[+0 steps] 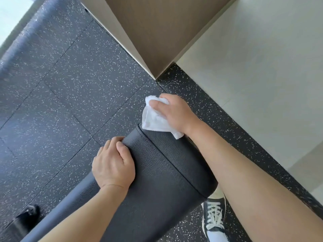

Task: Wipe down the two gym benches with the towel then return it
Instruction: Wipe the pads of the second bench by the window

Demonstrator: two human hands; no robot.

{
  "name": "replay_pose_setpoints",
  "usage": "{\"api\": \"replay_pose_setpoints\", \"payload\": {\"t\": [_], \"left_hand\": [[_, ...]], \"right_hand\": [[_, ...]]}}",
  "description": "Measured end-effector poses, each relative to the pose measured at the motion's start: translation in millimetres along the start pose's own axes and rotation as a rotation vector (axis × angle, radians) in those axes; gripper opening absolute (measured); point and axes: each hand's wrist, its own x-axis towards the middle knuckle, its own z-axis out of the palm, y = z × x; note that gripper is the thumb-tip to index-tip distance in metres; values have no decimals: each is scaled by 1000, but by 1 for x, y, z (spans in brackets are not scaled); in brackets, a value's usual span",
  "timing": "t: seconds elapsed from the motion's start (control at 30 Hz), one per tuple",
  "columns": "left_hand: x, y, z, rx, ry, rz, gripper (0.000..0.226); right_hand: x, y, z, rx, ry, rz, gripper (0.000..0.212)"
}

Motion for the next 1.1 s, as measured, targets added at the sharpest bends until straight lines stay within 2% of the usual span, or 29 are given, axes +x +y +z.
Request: {"api": "replay_pose_setpoints", "payload": {"t": [0.17, 0.3, 0.33, 0.37, 0.4, 0.43, 0.53, 0.73, 0.93, 1.0, 1.1], "left_hand": [[-2, -2, -1, -15, 15, -22, 45], [0, 0, 2, -16, 27, -12, 47], [0, 0, 2, -13, 31, -12, 47], [0, 0, 2, -12, 29, -13, 48], [-1, -1, 2, -16, 22, -17, 49], [-1, -2, 2, -21, 14, -20, 50], [-2, -1, 1, -24, 4, -10, 53], [1, 1, 0, -43, -33, 5, 53], [4, 0, -4, -8, -94, 59, 57], [4, -1, -5, 3, -121, 56, 57], [5, -2, -7, 6, -137, 57, 52]], "right_hand": [[-68, 43, -23, 50, 24, 101, 39], [-169, 93, -40, 53, 127, 255, 69], [-186, 98, -40, 65, 157, 264, 70], [-196, 100, -38, 87, 184, 262, 63], [-199, 100, -35, 103, 203, 249, 45], [-196, 95, -33, 105, 229, 227, 38], [-161, 67, -31, 39, 229, 159, 42], [-46, 8, -9, -117, 112, 68, 42], [25, -40, 29, -622, -52, -8, 34], [24, -42, 29, -641, -91, -11, 35], [11, -37, 11, -505, -120, 48, 37]]}}
